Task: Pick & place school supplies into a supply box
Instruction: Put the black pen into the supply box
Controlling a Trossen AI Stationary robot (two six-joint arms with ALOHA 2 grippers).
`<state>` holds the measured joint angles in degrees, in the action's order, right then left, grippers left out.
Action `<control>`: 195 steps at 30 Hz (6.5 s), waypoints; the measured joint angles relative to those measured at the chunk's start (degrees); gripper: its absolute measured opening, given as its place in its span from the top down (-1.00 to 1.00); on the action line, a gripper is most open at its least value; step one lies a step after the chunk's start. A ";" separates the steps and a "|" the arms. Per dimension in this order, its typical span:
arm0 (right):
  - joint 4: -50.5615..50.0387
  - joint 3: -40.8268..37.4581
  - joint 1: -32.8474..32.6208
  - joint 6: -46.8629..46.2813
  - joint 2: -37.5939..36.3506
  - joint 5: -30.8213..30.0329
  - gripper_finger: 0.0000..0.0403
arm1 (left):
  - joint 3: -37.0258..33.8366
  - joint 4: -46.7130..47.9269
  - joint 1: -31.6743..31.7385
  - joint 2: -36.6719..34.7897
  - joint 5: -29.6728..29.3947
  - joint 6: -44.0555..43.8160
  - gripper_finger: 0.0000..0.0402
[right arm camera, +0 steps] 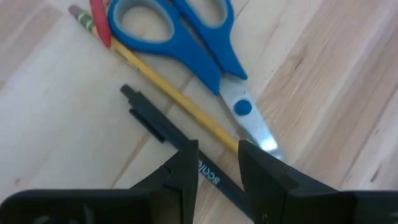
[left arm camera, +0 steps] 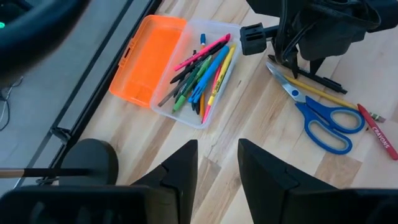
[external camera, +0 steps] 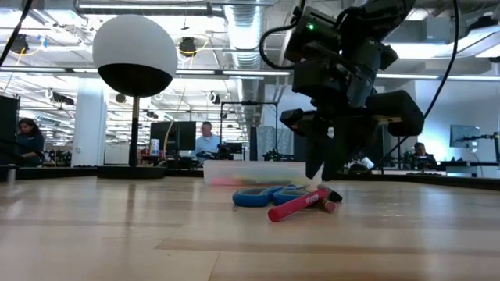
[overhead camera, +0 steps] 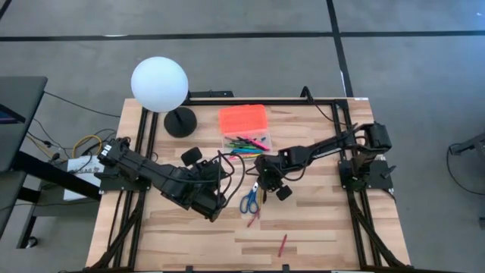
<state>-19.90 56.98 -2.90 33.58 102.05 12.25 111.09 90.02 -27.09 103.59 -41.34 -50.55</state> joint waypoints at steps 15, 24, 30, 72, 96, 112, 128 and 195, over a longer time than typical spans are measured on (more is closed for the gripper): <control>-4.92 1.63 -0.74 8.92 0.42 4.18 0.47 | 0.00 0.00 0.02 0.00 -0.07 0.39 0.46; -4.17 1.63 1.24 8.92 0.42 3.76 0.47 | -0.02 -0.01 0.02 0.02 -1.10 0.29 0.46; -3.56 0.53 2.33 9.96 0.42 4.00 0.47 | -0.02 -0.02 0.02 0.02 -1.40 0.22 0.46; -2.49 -0.54 2.15 13.57 1.63 3.26 0.47 | -0.02 0.00 0.11 0.02 -2.65 0.70 0.46; -10.51 0.03 -0.49 -3.79 4.12 0.75 0.85 | -0.02 -0.02 0.19 0.02 -5.83 4.31 0.46; -15.60 -0.53 -2.86 -33.30 0.85 1.36 0.91 | -10.24 0.04 0.72 0.01 -5.00 -3.20 0.46; -17.56 0.12 -5.30 -41.81 -0.01 1.29 0.97 | -22.51 0.00 0.74 0.02 -3.75 -16.03 0.46; -8.99 20.31 20.65 -33.58 7.05 -4.90 0.65 | -41.88 -2.72 -1.68 -11.74 -6.99 -37.02 0.46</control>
<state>-28.89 77.30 17.76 0.00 109.10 7.35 69.21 87.30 -28.77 91.85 -48.33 -87.57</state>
